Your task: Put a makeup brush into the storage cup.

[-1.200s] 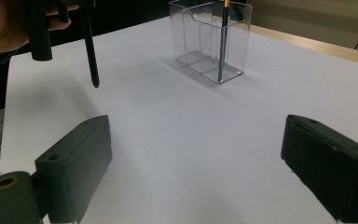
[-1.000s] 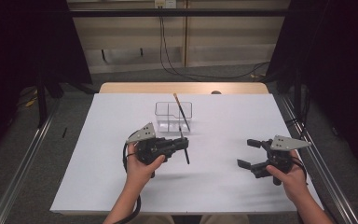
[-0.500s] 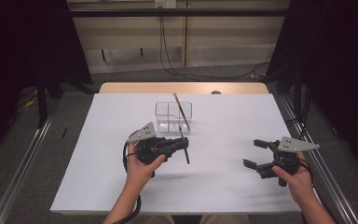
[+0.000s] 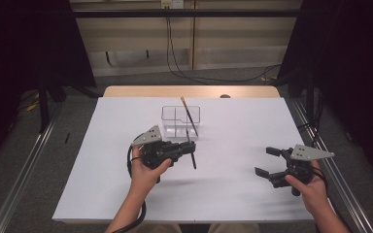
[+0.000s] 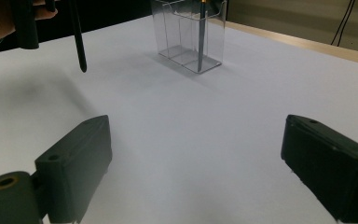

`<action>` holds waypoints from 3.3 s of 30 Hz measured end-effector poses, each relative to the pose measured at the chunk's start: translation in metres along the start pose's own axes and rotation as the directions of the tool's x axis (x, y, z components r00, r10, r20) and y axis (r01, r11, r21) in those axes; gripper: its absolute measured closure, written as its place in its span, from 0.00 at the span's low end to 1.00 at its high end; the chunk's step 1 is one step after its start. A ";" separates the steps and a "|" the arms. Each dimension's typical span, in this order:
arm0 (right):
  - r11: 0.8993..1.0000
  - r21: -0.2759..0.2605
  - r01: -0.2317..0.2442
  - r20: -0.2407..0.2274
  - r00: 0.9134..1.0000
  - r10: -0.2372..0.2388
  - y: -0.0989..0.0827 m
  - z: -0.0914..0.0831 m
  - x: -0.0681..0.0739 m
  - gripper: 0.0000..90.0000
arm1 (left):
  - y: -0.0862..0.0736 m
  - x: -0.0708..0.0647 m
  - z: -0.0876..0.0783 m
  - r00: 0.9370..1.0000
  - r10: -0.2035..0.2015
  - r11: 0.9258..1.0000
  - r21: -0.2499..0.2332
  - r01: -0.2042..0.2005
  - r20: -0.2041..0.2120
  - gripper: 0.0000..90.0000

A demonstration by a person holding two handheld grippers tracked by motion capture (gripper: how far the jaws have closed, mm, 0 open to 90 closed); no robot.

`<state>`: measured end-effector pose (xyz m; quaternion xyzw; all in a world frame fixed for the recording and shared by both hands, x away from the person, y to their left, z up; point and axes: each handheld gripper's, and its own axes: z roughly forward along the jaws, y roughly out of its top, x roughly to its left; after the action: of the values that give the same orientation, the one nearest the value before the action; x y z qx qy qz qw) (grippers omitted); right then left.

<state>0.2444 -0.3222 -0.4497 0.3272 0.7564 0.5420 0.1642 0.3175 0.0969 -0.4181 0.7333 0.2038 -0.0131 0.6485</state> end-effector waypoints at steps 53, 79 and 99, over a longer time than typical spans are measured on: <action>1.000 -0.021 -0.002 0.010 1.000 0.002 -0.002 -0.008 -0.003 0.09 | 0.040 0.030 0.019 0.998 0.007 1.000 0.010 -0.007 -0.063 0.93; 1.000 -0.027 -0.003 0.009 1.000 0.003 -0.002 -0.009 -0.004 0.09 | 0.061 0.044 0.030 0.996 0.010 1.000 0.015 -0.009 -0.086 0.93; 0.999 -0.031 -0.010 0.004 1.000 0.010 -0.003 -0.008 -0.006 0.10 | 0.069 0.062 0.034 0.992 -0.004 1.000 0.014 0.006 -0.125 0.93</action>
<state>0.2424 -0.3326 -0.4503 0.3298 0.7460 0.5536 0.1680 0.4044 0.0764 -0.3755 0.7369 0.2456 0.0297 0.6291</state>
